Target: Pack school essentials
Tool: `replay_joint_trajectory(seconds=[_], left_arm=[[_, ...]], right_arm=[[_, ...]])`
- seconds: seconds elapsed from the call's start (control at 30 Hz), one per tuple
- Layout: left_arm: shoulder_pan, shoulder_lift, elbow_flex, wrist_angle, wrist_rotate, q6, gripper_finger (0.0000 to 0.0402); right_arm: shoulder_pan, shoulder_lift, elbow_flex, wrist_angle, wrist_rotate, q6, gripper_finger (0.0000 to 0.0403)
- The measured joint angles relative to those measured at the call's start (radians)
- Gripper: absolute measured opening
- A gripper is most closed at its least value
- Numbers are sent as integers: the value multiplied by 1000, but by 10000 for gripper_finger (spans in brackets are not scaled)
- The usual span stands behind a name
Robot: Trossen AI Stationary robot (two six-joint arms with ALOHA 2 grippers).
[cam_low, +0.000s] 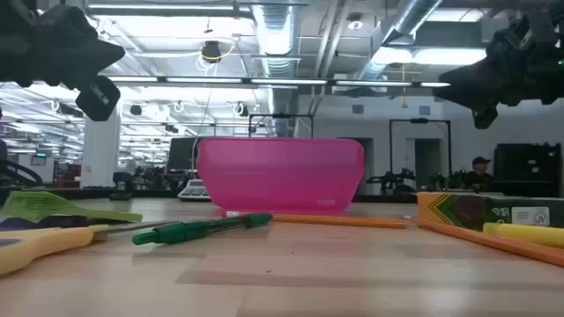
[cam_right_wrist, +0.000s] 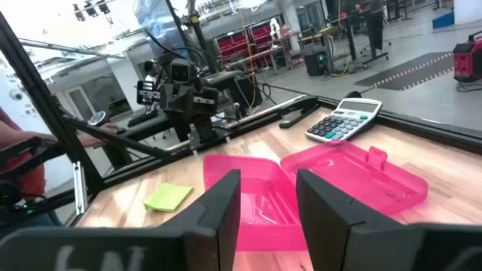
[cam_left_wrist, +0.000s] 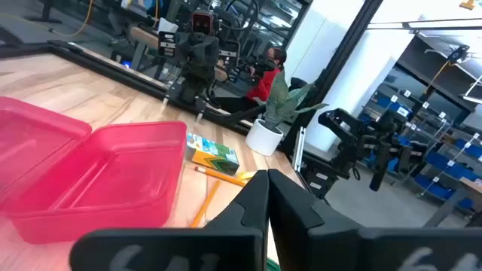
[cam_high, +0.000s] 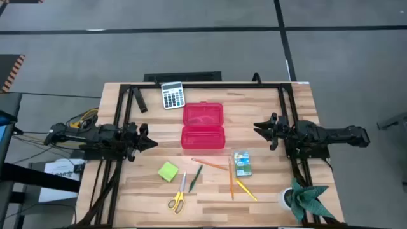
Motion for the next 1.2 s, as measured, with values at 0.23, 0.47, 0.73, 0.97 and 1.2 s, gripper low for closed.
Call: replay_joint_trajectory(seconds=[0.23,0.47,0.73,0.97,1.2], left_arm=[[0,0,0,0,0,0,0],[0,0,0,0,0,0,0],[0,0,0,0,0,0,0],[0,0,0,0,0,0,0],[0,0,0,10,-95,173,0]], right_arm=[[0,0,0,0,0,0,144],[0,0,0,0,0,0,139],[0,0,0,0,0,0,143],[0,0,0,0,0,0,140],[0,0,0,0,0,0,141]])
